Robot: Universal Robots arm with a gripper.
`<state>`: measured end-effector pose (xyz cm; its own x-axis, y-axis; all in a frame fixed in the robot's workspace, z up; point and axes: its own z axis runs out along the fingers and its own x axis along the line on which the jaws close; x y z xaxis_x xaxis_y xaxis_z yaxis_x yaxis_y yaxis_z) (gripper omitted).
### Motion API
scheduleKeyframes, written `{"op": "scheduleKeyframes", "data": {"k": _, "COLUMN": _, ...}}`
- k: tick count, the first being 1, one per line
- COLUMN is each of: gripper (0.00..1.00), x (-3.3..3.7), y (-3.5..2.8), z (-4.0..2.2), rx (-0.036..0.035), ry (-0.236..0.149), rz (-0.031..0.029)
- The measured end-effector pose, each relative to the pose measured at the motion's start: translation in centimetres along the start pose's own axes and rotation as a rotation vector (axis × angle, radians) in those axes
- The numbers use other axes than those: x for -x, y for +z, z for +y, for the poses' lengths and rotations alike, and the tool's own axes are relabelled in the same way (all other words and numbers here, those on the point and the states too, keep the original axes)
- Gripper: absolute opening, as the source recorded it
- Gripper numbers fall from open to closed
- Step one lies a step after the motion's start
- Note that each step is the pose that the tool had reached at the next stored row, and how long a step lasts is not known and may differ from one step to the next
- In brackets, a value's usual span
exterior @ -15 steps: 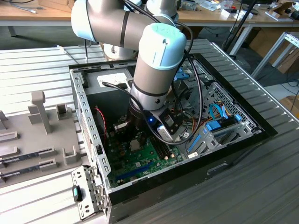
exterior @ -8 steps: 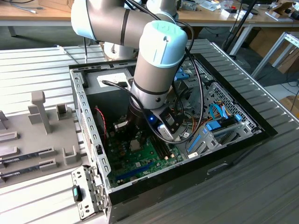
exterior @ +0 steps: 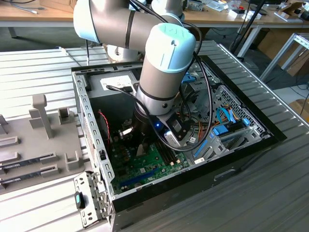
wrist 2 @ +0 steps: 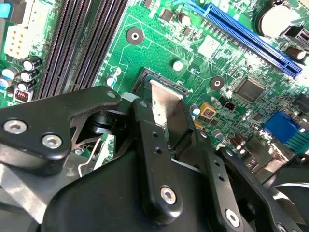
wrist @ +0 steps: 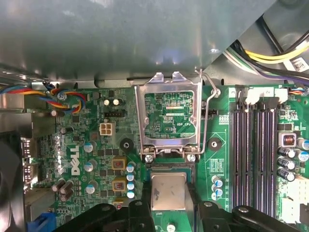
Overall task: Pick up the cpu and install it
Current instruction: 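Place the cpu into insertion slot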
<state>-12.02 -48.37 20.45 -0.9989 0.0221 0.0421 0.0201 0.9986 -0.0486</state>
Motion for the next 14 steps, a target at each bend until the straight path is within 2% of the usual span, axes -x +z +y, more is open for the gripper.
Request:
{"op": "scheduleKeyframes", "data": {"k": 3, "gripper": 0.4, "x": 0.01, "y": 0.03, "z": 0.02, "rx": 0.004, "ry": 0.0, "rz": -0.0001}}
{"op": "scheduleKeyframes", "data": {"k": 4, "gripper": 0.4, "x": 0.01, "y": 0.03, "z": 0.04, "rx": 0.0128, "ry": -0.001, "rz": 0.0001}}
{"op": "scheduleKeyframes", "data": {"k": 6, "gripper": 0.4, "x": 0.01, "y": 0.03, "z": 0.06, "rx": 0.026, "ry": -0.001, "rz": 0.0005}}
{"op": "scheduleKeyframes", "data": {"k": 14, "gripper": 0.4, "x": 0.01, "y": 0.13, "z": -0.08, "rx": 0.0275, "ry": -0.001, "rz": 0.0005}}
